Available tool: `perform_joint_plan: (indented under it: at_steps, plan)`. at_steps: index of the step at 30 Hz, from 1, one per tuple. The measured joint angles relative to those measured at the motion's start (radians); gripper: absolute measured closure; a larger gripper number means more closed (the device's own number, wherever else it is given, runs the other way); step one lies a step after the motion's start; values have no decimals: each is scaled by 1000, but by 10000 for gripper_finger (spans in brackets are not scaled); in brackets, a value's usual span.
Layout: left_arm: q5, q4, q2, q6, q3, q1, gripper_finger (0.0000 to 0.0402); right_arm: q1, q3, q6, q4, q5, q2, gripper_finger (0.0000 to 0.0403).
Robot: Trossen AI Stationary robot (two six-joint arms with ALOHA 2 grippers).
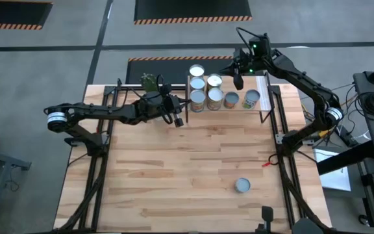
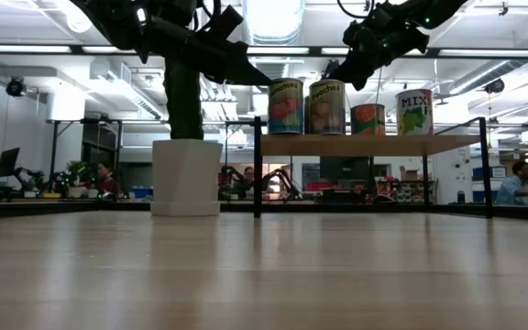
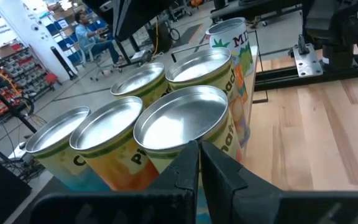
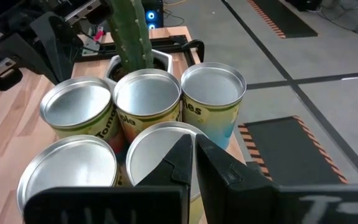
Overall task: Pick and place cans onto a shelf
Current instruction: Adjust the canned tomatoes on the shelf, then put the canned sliced carrots on the shelf
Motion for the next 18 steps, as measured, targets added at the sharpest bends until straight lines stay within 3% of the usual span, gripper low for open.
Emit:
perform_joint_plan:
  at_steps: [10,18]
  plan:
    - [1,-19,-51,2,0,-34,402,31,-1,41,-7,0,-51,394]
    - [2,-21,-219,7,-77,-146,402,234,-15,131,-56,30,-203,394]
